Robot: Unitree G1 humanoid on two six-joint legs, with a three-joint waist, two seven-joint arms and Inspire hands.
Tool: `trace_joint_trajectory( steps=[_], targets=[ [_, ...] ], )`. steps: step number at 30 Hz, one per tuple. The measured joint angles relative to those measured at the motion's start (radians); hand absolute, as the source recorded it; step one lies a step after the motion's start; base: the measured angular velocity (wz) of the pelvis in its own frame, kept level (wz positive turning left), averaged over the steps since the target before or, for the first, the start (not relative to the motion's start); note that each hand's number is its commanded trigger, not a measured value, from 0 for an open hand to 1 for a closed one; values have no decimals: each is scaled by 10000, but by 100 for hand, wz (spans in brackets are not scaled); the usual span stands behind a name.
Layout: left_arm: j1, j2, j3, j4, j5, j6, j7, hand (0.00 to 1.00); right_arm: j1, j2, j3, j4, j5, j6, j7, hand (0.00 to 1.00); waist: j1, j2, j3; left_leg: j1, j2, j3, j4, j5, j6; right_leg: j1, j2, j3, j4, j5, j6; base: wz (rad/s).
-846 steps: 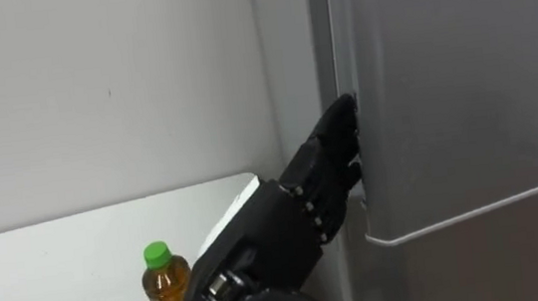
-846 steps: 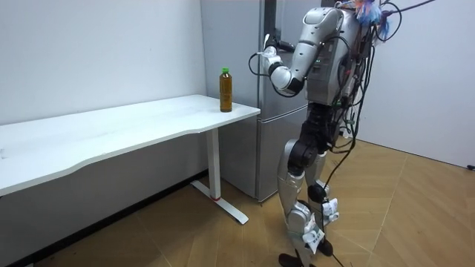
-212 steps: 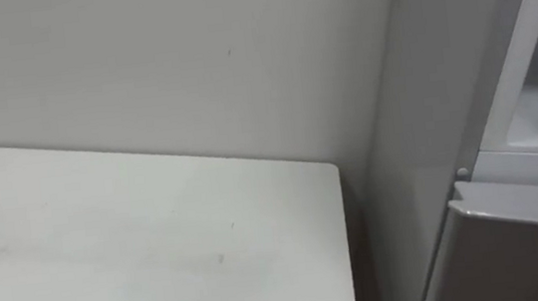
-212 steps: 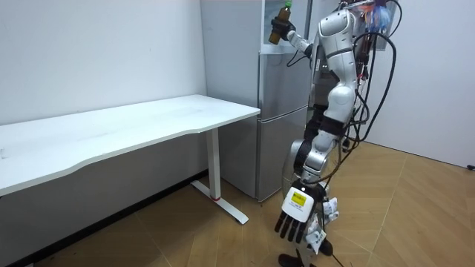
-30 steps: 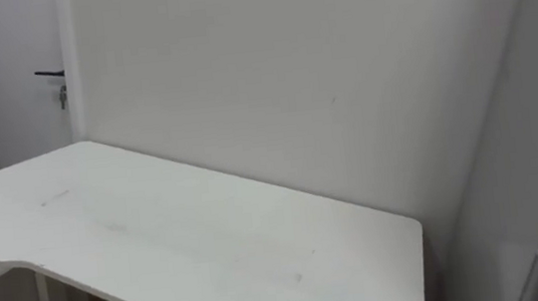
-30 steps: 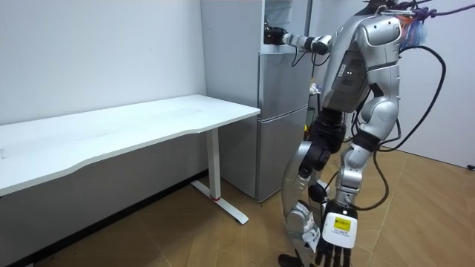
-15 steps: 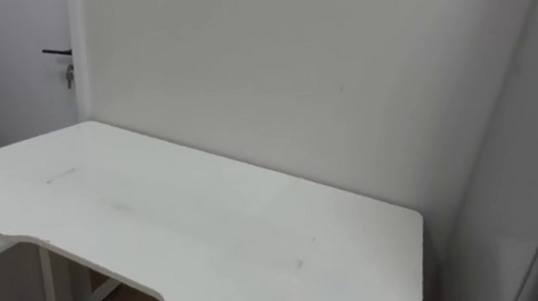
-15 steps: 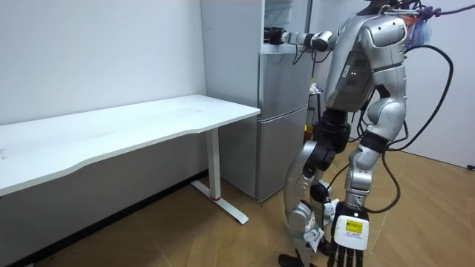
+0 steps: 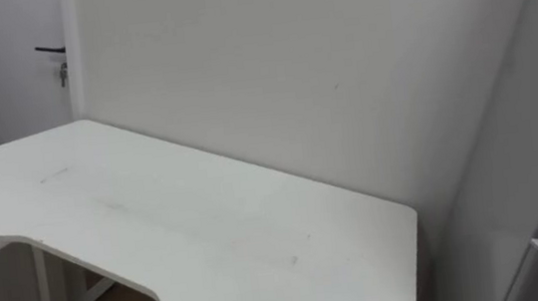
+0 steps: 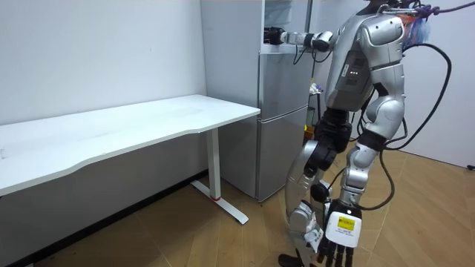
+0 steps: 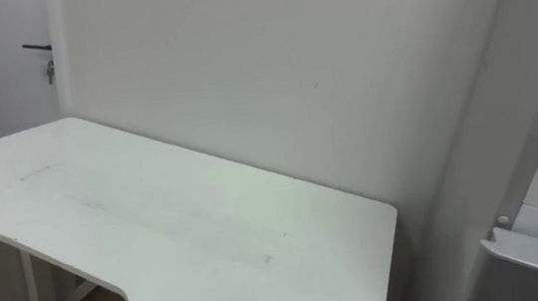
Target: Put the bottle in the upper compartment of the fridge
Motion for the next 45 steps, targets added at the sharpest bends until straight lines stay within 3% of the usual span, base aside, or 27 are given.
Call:
trace_joint_trajectory(
  steps=[5, 9, 13, 15, 22, 29, 34, 38, 41, 45],
  targets=[
    [-9, -210, -12, 24, 13, -246, 102, 0, 171, 828, -66, -2502, -1339, -18, -1237, 0, -421, 430, -6, 297, -61, 404, -703, 279, 28, -179, -103, 378, 8, 79, -13, -23],
    [-228, -377, -292, -34, 20, -485, 171, 0, 1258, 1431, -209, -5235, -2623, -44, -2042, 0, -558, 636, -55, 642, -87, 742, -1194, 413, 20, -243, -180, 672, 154, 49, -28, -23],
    [-301, -424, -708, -394, 18, -775, 173, 0, 1836, 1711, -187, -6524, -2971, -35, -2421, 0, -890, 644, -38, 736, -76, 854, -1298, 412, 19, -198, -210, 692, 180, 32, -1, -8],
    [-485, -431, -811, -431, 31, -908, 173, 0, 2108, 1984, -188, -7113, -3058, -35, -2644, 0, -936, 617, 18, 802, -16, 943, -1403, 408, 17, -200, -212, 705, 188, 31, 4, -8],
    [-596, -543, -856, -378, 180, -1158, 172, 0, 3071, 2085, -214, -8723, -3638, -35, -2694, 0, -1260, 769, 105, 828, -29, 1149, -1566, 311, 90, -344, -277, 945, 309, -23, 95, -8],
    [-715, -544, -872, -100, 463, -1397, 174, 0, 3492, 2090, -309, -10058, -3847, -53, -2799, 0, -1532, 764, 53, 888, -23, 1326, -1521, 301, 113, -436, -279, 1092, 312, -27, 103, -8],
    [-939, -552, -876, 297, 675, -1618, 189, 0, 4116, 2112, -310, -11152, -3841, -520, -2617, 0, -1620, 774, 26, 1057, 16, 1491, -1708, 297, 105, -439, -226, 1424, 322, -25, 99, -13],
    [-1053, -616, -945, 383, 674, -1634, 189, 0, 4680, 2507, -448, -12146, -3913, -579, -2528, 0, -1838, 776, 13, 1073, 30, 1688, -1760, 296, 104, -456, -223, 1533, 331, -24, 98, -12],
    [-1085, -660, -1007, 383, 682, -1682, 189, 0, 4943, 2547, -496, -12551, -4158, -698, -2496, 0, -1977, 786, 5, 1185, 24, 1786, -1819, 297, 106, -471, -216, 1691, 343, -23, 99, -14],
    [-1266, -661, -1187, 624, 691, -1975, 191, 0, 5443, 3052, -694, -13069, -4555, -1126, -2592, 0, -2068, 858, 8, 1225, -2, 1917, -1838, 296, 107, -483, -153, 1806, 343, -15, 112, -10]
  ],
)
